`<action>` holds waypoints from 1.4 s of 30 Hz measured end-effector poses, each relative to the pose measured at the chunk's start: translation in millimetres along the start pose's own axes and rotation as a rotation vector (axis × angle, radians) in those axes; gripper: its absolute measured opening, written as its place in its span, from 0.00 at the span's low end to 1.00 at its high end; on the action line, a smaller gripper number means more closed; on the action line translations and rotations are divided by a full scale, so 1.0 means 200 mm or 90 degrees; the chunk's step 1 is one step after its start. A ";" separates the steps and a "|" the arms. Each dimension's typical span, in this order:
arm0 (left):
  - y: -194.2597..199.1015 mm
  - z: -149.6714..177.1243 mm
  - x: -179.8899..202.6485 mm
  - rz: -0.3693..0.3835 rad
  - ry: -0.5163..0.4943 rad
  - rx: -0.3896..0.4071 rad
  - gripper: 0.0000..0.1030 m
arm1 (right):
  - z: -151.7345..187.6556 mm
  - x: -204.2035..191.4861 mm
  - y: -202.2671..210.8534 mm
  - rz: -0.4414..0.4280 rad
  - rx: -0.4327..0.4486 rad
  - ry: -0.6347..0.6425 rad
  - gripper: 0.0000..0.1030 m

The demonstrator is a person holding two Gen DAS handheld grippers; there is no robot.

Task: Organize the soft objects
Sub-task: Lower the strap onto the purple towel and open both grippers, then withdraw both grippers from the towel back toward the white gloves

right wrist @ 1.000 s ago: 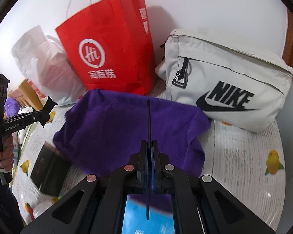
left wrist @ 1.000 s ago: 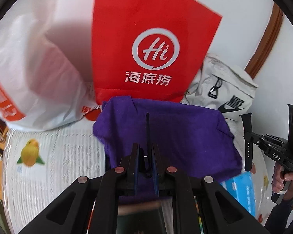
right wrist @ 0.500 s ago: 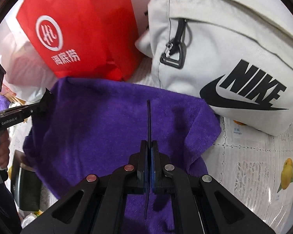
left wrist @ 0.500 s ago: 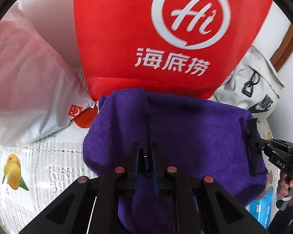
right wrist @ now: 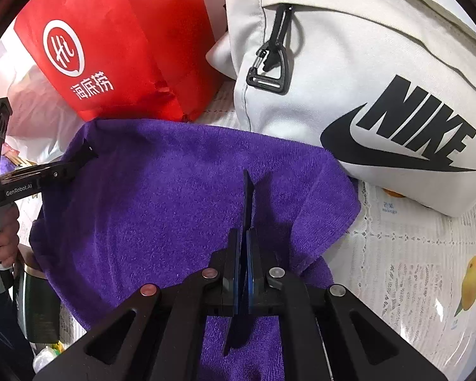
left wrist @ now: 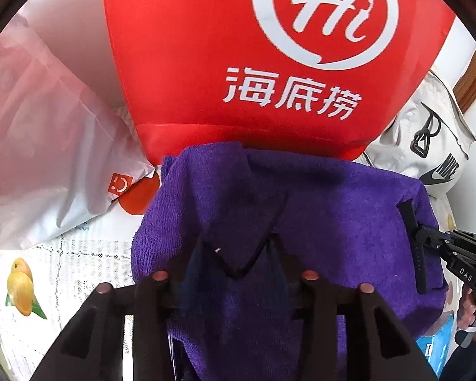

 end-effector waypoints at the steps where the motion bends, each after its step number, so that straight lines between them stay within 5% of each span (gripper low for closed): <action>1: 0.00 0.00 0.01 -0.001 -0.001 0.001 0.42 | 0.00 0.00 0.00 -0.003 0.000 0.000 0.08; 5: 0.02 0.00 0.01 -0.015 -0.005 -0.002 0.51 | 0.01 0.03 0.04 -0.004 0.007 -0.005 0.41; 16: 0.09 0.02 0.08 -0.038 -0.024 -0.006 0.55 | 0.03 0.09 0.14 0.002 -0.005 -0.013 0.51; 19: 0.16 0.01 0.12 -0.053 -0.033 0.010 0.63 | 0.05 0.06 0.17 0.009 -0.003 -0.011 0.55; 23: 0.27 0.04 0.15 -0.084 -0.049 0.025 0.68 | 0.08 0.00 0.25 0.032 0.028 0.005 0.76; 33: 0.62 0.26 0.20 -0.042 -0.050 0.128 0.68 | 0.27 -0.03 0.54 0.016 0.101 -0.013 0.77; 37: 0.73 0.38 0.25 -0.056 -0.038 0.121 0.68 | 0.38 -0.07 0.65 0.045 0.113 -0.004 0.77; 42: 0.80 0.58 0.29 -0.046 -0.021 0.104 0.68 | 0.52 -0.10 0.75 0.001 0.109 -0.031 0.77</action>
Point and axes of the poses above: each gripper's, at about its wrist camera, not at the fingertips, and y roughly against the way its jaws point, x to its right, z to its underside, the point moved 1 cm from there along -y, roughly the way its jaws point, and after that the axes turned 12 degrees about -y, right-handed, at the moved point
